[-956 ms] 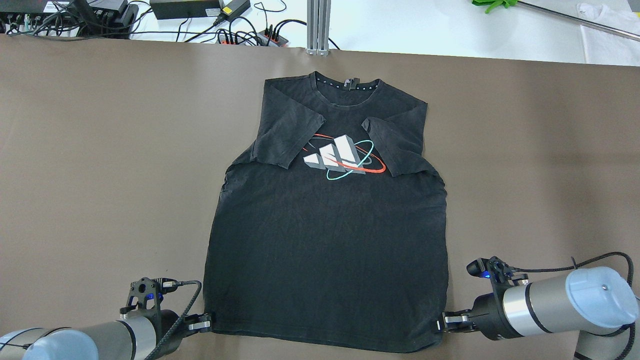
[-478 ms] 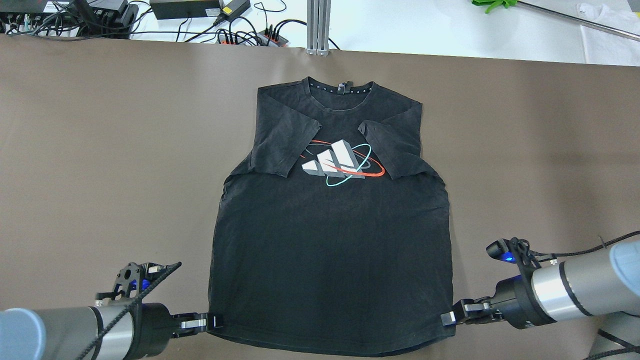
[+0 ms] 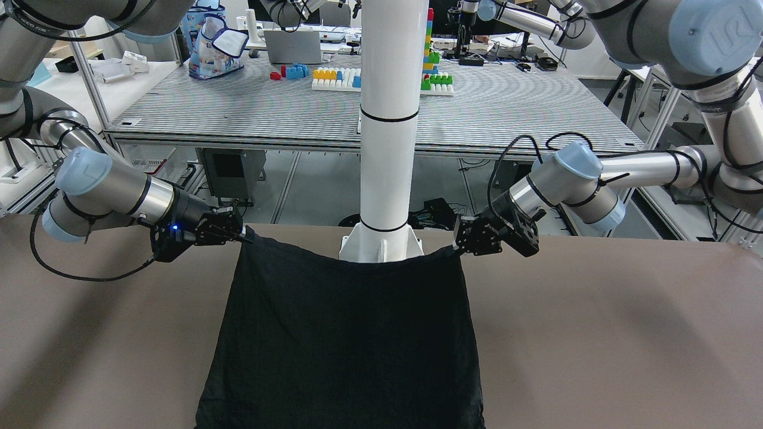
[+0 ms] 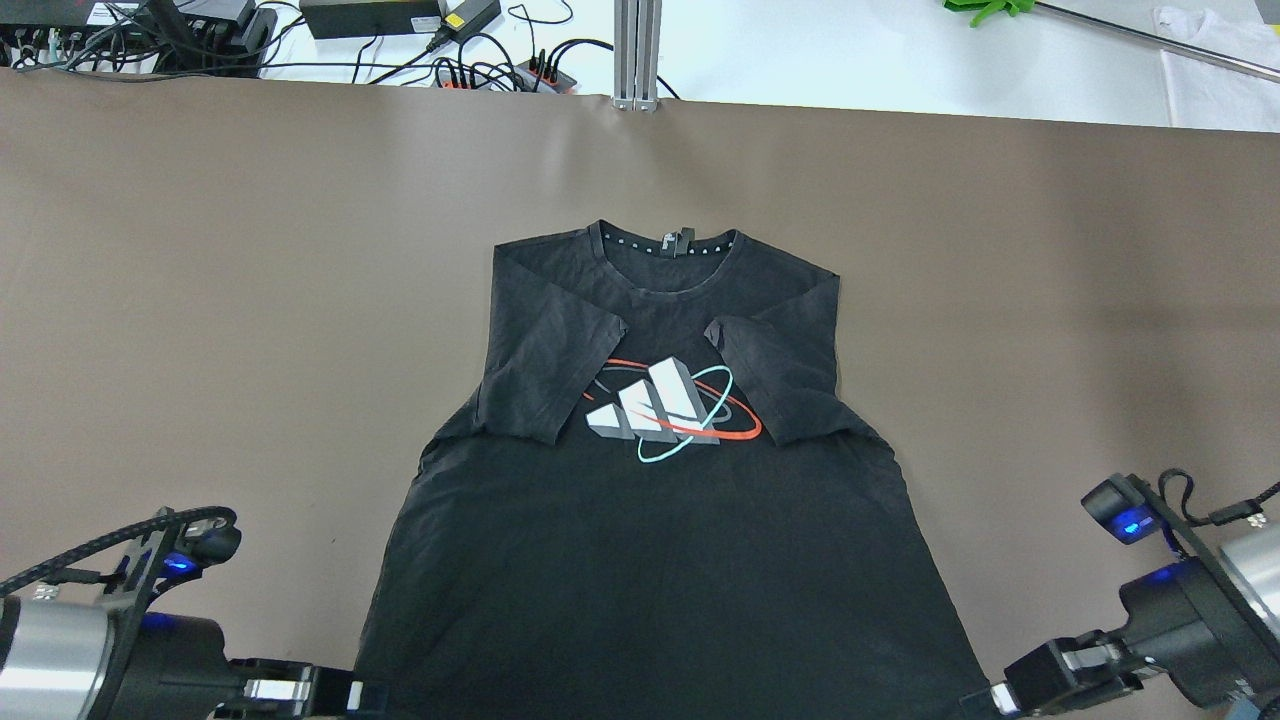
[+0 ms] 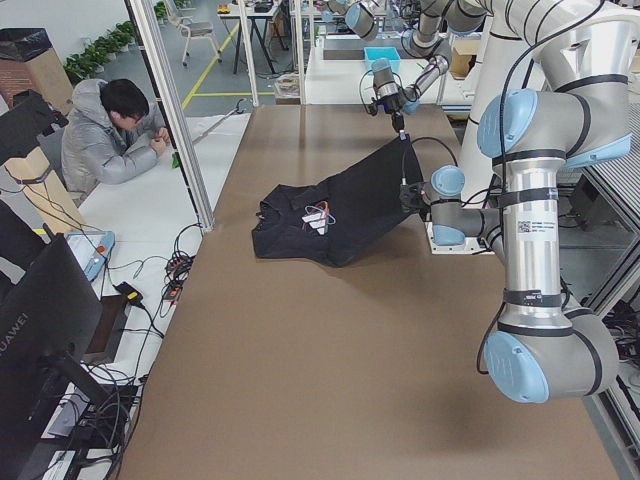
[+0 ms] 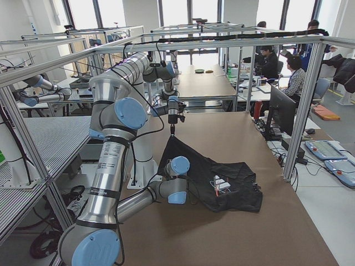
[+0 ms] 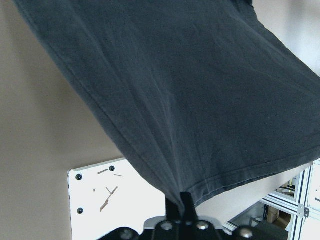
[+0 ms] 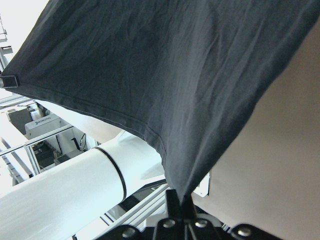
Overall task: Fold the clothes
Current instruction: 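Lift the hem with both grippers and fold it toward the collar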
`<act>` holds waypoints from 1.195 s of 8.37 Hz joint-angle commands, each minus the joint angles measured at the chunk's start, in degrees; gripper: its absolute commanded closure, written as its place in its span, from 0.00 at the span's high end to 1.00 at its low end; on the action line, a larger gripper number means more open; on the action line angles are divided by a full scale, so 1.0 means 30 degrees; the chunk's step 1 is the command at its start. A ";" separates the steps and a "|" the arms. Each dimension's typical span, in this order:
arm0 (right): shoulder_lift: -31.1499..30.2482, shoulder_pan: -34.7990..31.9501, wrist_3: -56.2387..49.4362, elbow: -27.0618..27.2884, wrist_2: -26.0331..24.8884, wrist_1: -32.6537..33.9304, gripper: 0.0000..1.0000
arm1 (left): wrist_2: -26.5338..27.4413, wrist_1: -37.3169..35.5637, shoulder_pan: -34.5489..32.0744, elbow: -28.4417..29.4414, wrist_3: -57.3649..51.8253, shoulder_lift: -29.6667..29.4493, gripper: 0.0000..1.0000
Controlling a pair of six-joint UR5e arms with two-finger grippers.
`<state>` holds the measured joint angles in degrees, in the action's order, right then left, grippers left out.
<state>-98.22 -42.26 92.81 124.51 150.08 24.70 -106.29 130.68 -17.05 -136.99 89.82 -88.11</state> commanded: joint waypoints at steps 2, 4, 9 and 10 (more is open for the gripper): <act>0.1001 -0.1669 0.2611 -0.1882 0.1538 -0.2989 0.00 | -0.0813 -0.0053 -0.0639 -0.0076 -0.0643 0.0077 0.00; 0.1771 -0.2462 0.2405 -0.3967 0.0663 -0.2989 0.00 | -0.0784 -0.0111 -0.2716 0.2176 -0.0644 -0.1472 0.00; 0.3760 -0.2350 0.1906 -0.7246 -0.2906 -0.2842 0.00 | -0.0959 -0.0229 -0.5798 0.4060 0.0175 -0.2300 0.00; 0.4286 -0.2407 0.1645 -0.8155 -0.3322 -0.2842 0.00 | -0.0813 -0.0055 -0.5771 0.4932 0.0148 -0.2357 0.00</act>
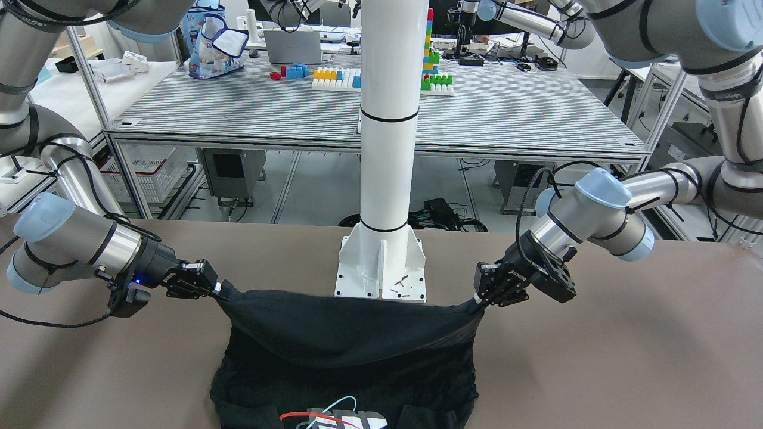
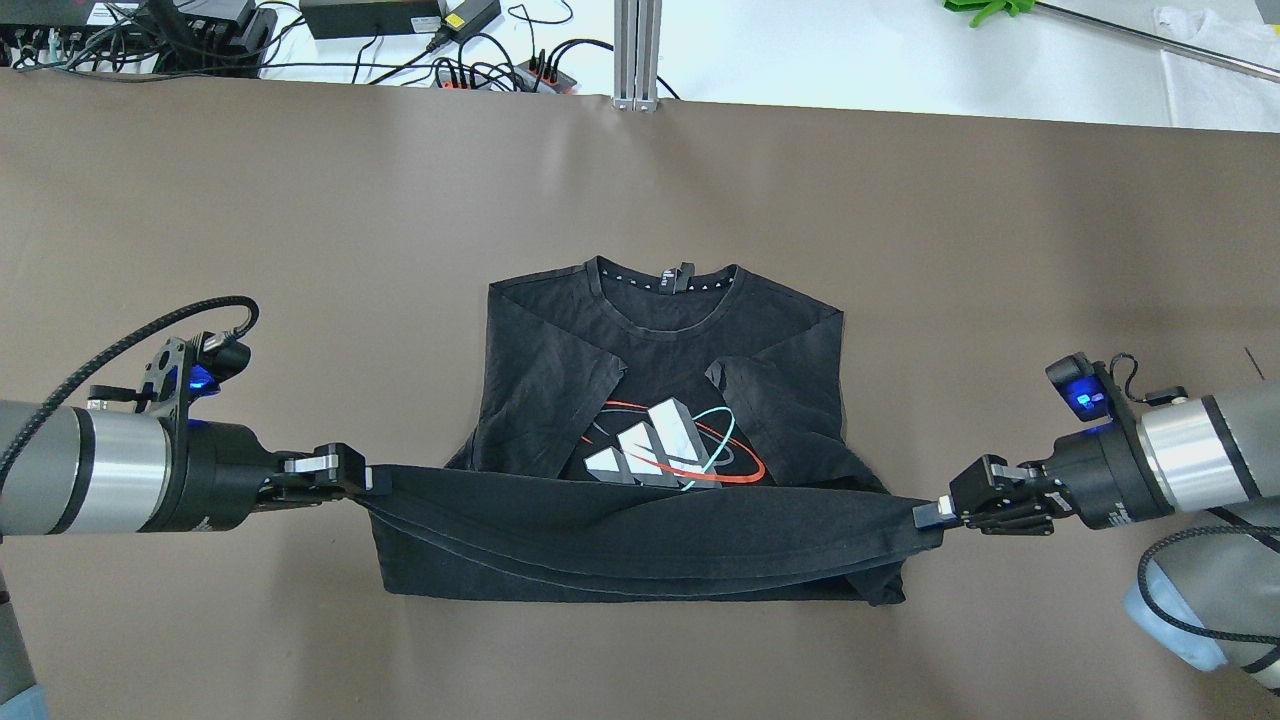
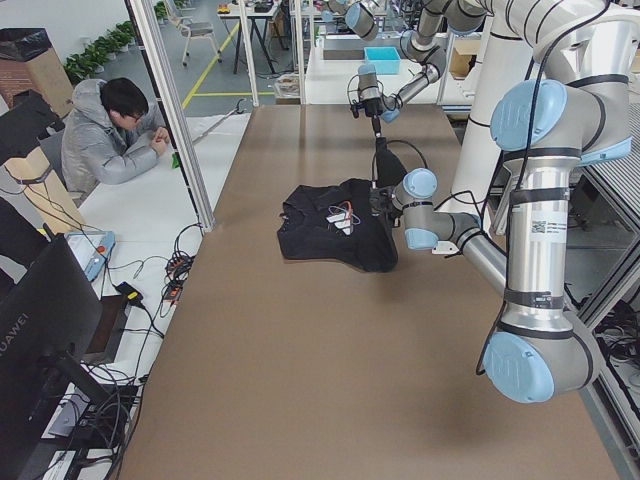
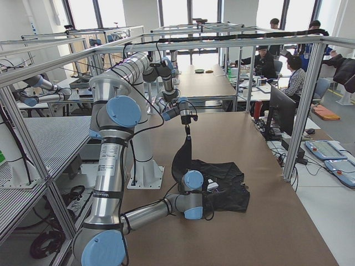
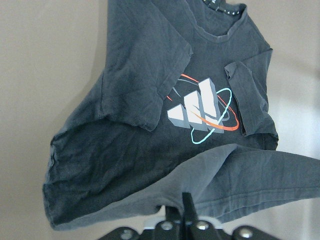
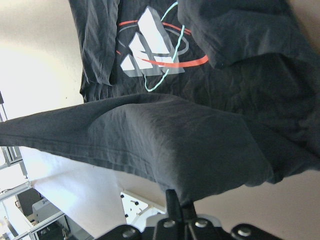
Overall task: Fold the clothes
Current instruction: 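Lift the hem with both grippers and fold it toward the collar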
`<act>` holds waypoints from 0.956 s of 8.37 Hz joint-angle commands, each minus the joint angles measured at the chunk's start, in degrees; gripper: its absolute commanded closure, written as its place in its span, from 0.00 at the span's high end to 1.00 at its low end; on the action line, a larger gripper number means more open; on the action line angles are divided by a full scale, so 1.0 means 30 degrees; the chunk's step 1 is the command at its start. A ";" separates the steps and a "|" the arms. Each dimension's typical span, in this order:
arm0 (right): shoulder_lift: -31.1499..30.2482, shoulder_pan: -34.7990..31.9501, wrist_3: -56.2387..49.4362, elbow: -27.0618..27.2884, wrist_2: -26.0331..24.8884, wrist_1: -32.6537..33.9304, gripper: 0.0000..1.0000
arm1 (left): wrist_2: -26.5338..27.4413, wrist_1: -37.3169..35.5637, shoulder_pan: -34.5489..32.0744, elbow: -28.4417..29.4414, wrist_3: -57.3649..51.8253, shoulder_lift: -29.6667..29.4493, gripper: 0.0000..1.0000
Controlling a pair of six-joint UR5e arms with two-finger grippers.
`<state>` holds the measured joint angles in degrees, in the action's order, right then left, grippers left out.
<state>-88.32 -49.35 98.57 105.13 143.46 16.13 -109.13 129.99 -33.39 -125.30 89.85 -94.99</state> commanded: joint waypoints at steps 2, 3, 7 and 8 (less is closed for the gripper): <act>0.1228 -0.0655 -0.2028 -0.2581 -0.1642 0.0390 0.00 | 0.1240 0.0236 -0.0297 0.3084 0.0078 -0.1406 0.00; 0.1286 -0.1123 -0.2122 -0.2583 -0.1647 0.0654 0.00 | 0.1655 0.0236 -0.0297 0.4023 0.0108 -0.2255 0.00; 0.2803 -0.2065 -0.2152 -0.2583 -0.2082 0.2870 0.00 | 0.1808 0.0207 -0.1520 0.4180 0.0167 -0.2820 0.00; 0.3332 -0.2037 -0.2153 -0.2583 -0.2898 0.3986 0.00 | 0.1835 0.0120 -0.1933 0.4207 0.0138 -0.2791 0.00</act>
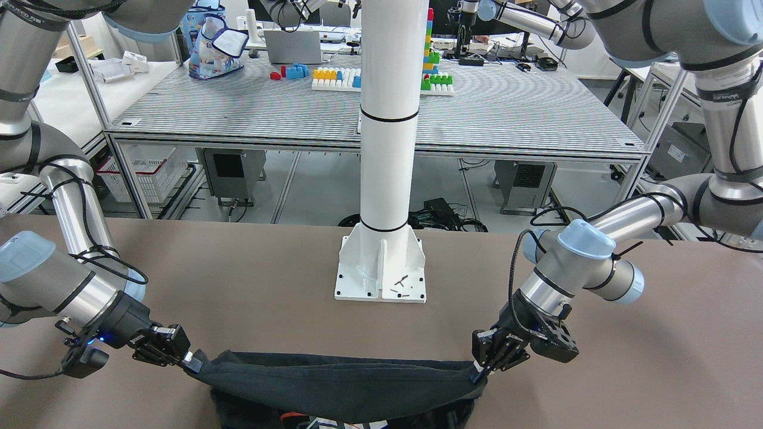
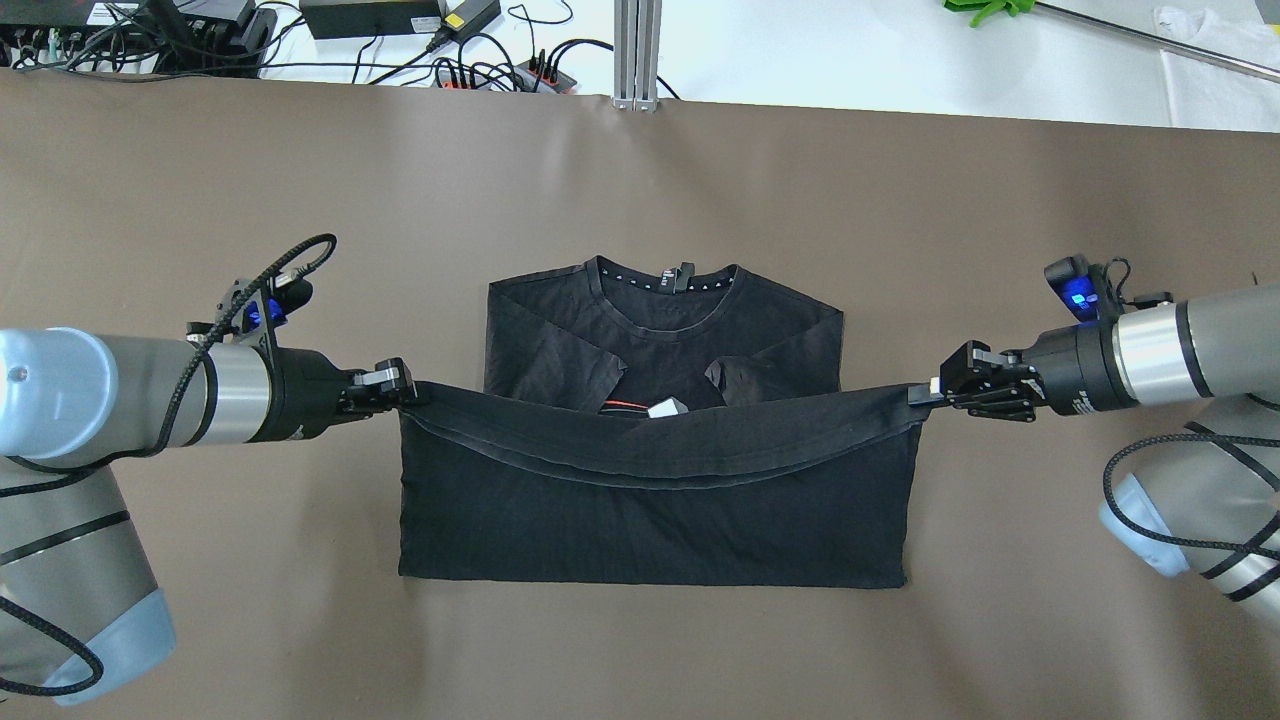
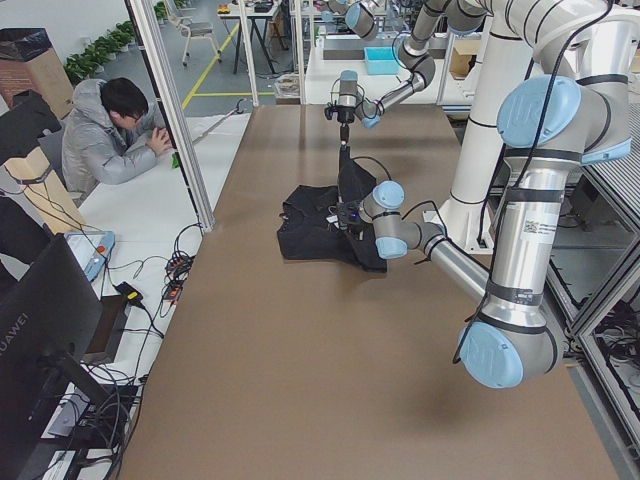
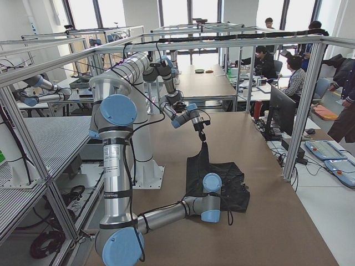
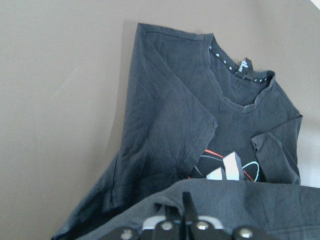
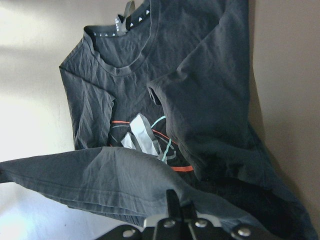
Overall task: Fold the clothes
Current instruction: 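Lift the hem with both grippers and fold it toward the collar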
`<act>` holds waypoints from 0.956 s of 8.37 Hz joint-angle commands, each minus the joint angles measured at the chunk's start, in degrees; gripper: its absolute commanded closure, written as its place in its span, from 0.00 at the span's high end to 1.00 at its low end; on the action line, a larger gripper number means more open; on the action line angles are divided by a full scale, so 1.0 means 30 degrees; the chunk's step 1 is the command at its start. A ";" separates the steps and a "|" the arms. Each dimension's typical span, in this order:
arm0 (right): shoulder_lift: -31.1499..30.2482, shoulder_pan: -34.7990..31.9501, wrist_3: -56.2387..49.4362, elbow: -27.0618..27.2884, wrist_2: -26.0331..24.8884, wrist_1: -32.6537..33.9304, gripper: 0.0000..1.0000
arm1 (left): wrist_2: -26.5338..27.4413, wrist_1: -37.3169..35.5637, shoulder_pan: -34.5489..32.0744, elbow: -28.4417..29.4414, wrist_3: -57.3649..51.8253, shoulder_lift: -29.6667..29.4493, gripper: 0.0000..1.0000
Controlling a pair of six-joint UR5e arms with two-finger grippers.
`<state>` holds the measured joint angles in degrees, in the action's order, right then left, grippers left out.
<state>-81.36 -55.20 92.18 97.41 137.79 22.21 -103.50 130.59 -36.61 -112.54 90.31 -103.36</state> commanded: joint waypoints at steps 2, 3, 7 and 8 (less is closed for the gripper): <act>0.0988 -0.0028 -0.0169 -0.0126 -0.2303 0.2322 0.00 | 0.0104 -0.0170 -0.1215 0.0158 -0.0046 -0.0088 0.00; 0.0959 -0.0057 -0.0751 -0.0446 -0.2364 0.2323 0.00 | 0.0164 -0.0200 -0.1215 0.0246 -0.0046 -0.0292 0.00; 0.0841 -0.1198 -0.3627 -0.1677 -0.2335 0.2557 0.00 | 0.0252 -0.0141 -0.1214 0.3812 -0.0075 -0.3304 0.00; 0.1044 -0.1142 -0.3628 -0.1912 -0.2394 0.2905 0.00 | 0.0774 -0.0083 -0.1215 0.4198 -0.0220 -0.3427 0.00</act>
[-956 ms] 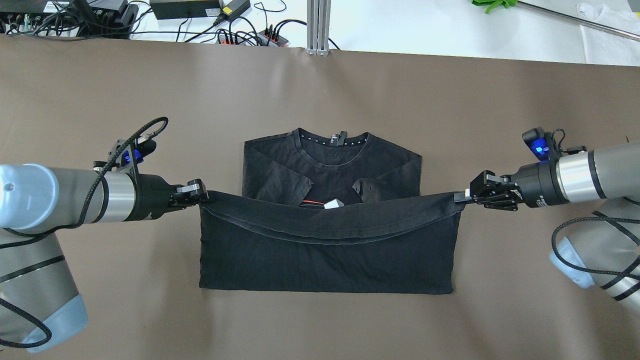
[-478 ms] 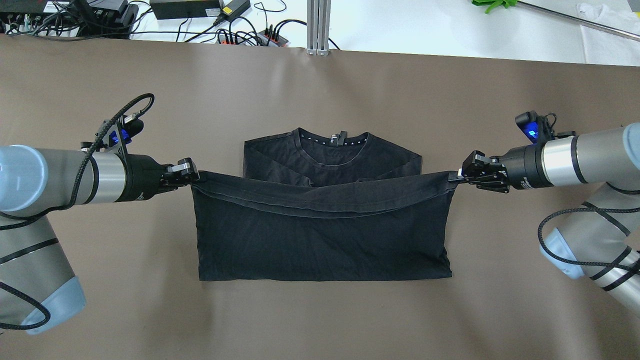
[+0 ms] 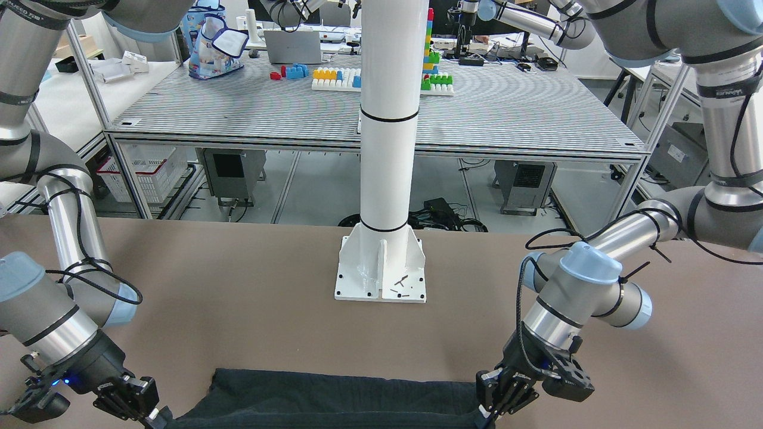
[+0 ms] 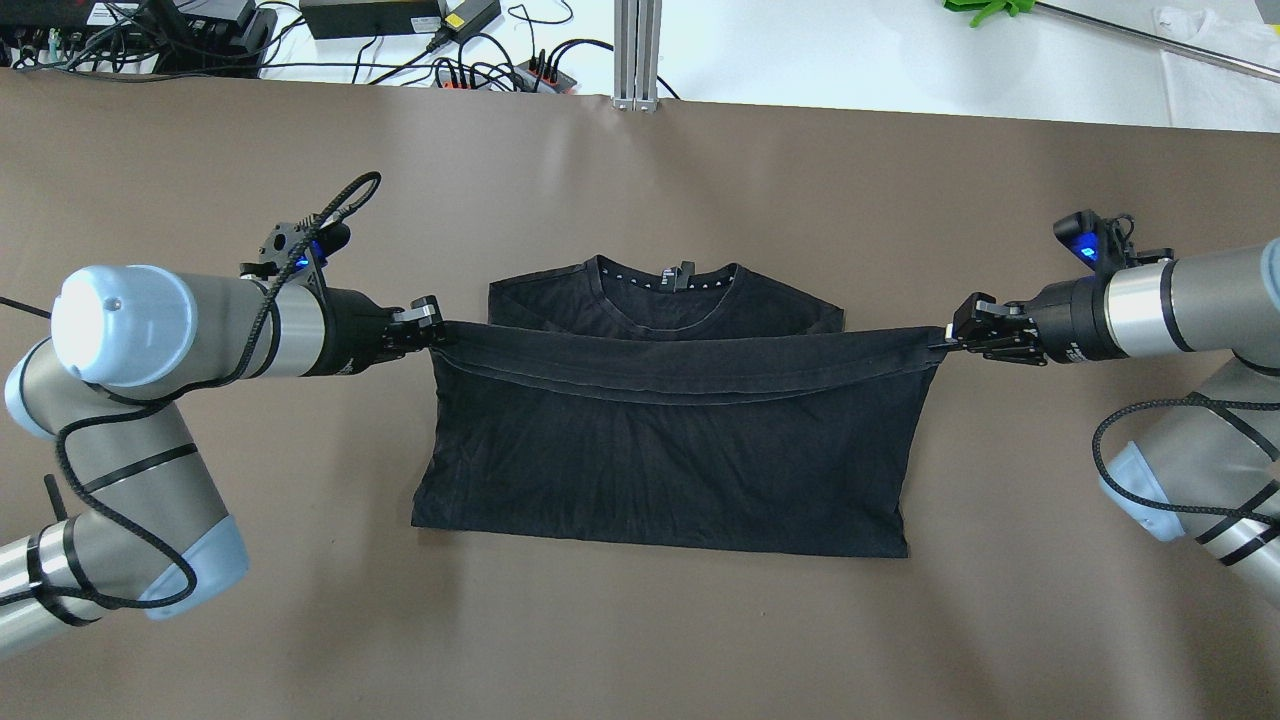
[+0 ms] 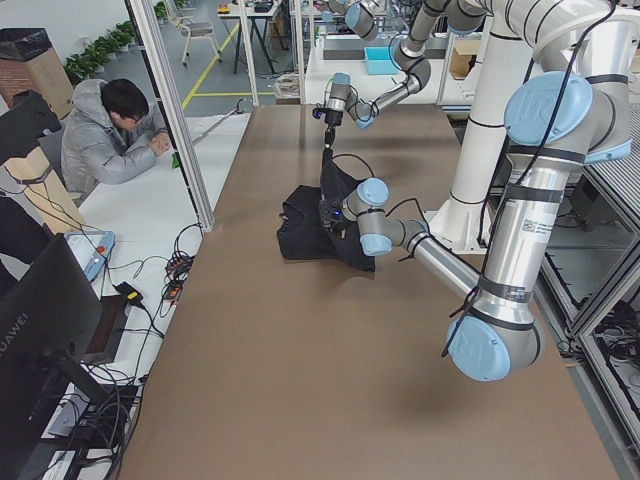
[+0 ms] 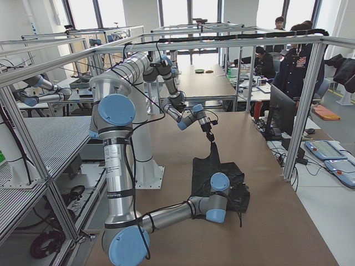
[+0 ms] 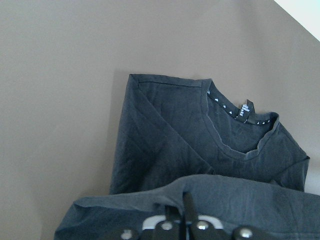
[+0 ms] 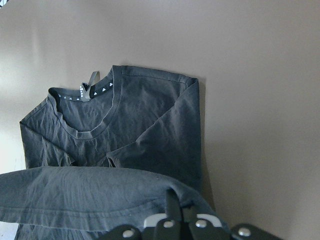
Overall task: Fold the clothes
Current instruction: 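Lay the hem down near the collar and open both grippers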
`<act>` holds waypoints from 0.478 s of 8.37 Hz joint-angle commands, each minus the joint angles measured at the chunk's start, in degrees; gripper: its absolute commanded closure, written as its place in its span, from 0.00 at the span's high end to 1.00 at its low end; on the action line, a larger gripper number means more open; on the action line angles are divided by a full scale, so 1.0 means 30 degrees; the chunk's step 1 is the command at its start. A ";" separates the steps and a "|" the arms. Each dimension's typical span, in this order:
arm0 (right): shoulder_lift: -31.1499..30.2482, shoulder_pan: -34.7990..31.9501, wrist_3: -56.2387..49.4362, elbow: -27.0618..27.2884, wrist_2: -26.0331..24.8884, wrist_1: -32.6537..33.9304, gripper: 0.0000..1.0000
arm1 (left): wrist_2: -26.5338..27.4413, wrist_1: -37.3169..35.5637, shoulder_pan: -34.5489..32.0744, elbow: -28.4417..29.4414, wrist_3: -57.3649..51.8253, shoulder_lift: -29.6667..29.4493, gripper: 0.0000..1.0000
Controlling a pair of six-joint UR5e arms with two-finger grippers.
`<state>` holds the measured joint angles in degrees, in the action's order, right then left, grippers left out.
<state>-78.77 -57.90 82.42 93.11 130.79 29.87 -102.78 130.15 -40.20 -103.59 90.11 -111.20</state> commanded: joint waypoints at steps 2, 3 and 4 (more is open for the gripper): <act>0.1084 -0.0181 -0.0343 -0.0654 -0.0410 0.1522 0.00 | 0.0715 -0.0025 -0.0542 0.1307 -0.0271 -0.0843 0.00; 0.1408 -0.0123 -0.0401 -0.1061 -0.0993 0.1905 0.00 | 0.0715 0.0003 -0.0749 0.1656 -0.0358 -0.0843 0.00; 0.1904 -0.0123 -0.0460 -0.1935 -0.1260 0.1938 0.00 | 0.0715 0.0062 -0.0809 0.2210 -0.0417 -0.0959 0.00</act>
<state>-75.48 -58.37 81.30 90.61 128.90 34.34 -100.75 130.17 -41.84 -99.23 89.23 -113.68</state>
